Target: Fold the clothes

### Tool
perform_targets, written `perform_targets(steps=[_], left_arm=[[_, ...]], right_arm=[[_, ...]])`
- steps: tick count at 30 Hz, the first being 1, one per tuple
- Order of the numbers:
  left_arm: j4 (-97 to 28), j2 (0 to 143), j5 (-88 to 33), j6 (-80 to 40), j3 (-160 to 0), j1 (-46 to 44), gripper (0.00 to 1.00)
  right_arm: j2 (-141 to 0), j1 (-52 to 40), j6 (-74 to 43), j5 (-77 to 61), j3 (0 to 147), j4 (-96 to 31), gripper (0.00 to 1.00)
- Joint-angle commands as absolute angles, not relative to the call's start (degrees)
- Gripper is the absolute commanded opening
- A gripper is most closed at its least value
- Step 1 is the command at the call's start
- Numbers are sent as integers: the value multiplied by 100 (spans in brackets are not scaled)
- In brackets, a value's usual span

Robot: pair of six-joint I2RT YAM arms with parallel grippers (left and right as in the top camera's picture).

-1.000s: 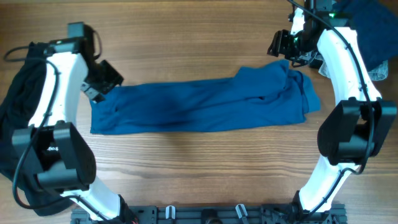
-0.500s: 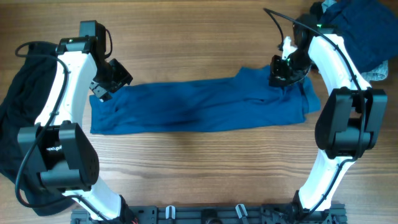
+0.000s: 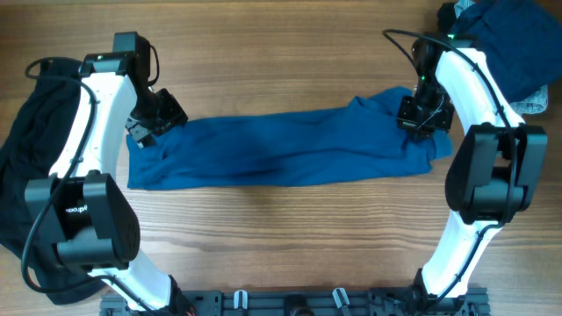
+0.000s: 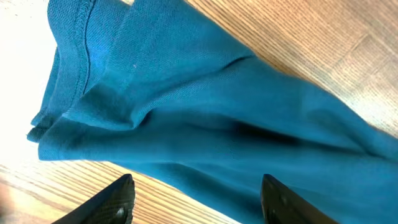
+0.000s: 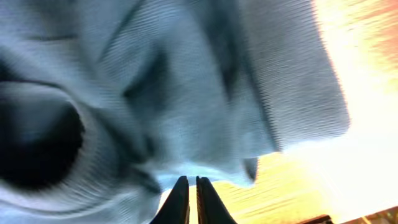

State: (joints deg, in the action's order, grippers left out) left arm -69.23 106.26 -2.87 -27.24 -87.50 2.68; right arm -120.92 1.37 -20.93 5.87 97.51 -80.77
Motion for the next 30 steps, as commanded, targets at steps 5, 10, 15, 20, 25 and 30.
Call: perform_targets(steps=[5, 10, 15, 20, 25, 30], left_arm=[[-6947, 10582, -187, -2565, -8807, 279, 67], [-6910, 10582, -187, -2569, -8807, 279, 98], [-6770, 10586, -187, -2877, -8807, 484, 100], [-6792, 10586, -191, -2893, -8624, 1372, 99], [-6261, 10586, -1426, -2147, -7878, 2296, 98], [-5481, 10683, -1542, -2106, -7478, 2722, 100]], right_arm=[[-12151, 325, -2270, 945, 9701, -8237, 6], [-12049, 325, -2095, 375, 9751, -8208, 18], [-11596, 325, -1671, -165, 10119, -8208, 88], [-10969, 318, -1000, -1092, 10169, -8200, 100], [-10890, 318, -893, -1256, 10167, -8197, 99], [-10890, 189, -593, -1789, 10167, -8206, 99]])
